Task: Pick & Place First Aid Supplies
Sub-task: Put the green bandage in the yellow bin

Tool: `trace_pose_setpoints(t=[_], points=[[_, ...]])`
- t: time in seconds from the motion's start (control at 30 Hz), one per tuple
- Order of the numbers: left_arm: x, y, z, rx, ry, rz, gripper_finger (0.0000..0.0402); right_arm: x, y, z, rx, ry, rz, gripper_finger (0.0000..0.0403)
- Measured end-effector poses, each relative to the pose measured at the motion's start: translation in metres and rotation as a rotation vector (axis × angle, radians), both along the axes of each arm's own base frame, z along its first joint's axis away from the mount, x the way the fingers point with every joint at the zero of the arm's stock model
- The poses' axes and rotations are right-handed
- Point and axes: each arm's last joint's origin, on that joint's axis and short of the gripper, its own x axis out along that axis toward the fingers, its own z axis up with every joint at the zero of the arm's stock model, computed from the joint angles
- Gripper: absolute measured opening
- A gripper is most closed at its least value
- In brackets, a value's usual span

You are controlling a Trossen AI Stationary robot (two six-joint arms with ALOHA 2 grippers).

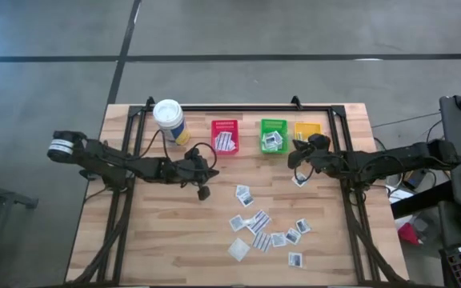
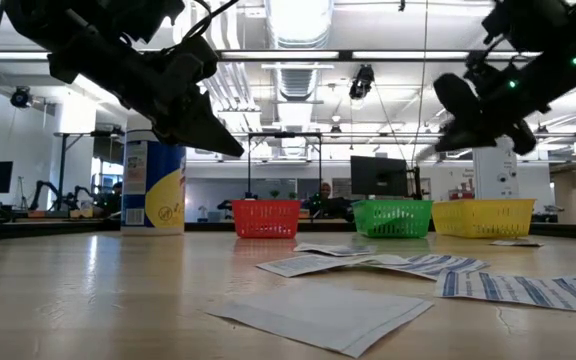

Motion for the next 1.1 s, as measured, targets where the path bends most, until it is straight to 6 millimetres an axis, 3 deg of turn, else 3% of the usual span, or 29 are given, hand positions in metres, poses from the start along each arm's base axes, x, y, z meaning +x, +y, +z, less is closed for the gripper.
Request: trace_pose_setpoints(t=[0.37, 1.1], points=[[0.000, 0.000, 0.000, 0.000, 0.001, 0.000, 0.0000, -0.020, -0.003, -0.019, 0.125, 0.104, -0.180, 0.0008], [0.005, -0.003, -0.012, -0.053, -0.009, -0.080, 0.0000, -0.020, -0.006, -0.038, 0.211, 0.186, -0.204, 0.0009]])
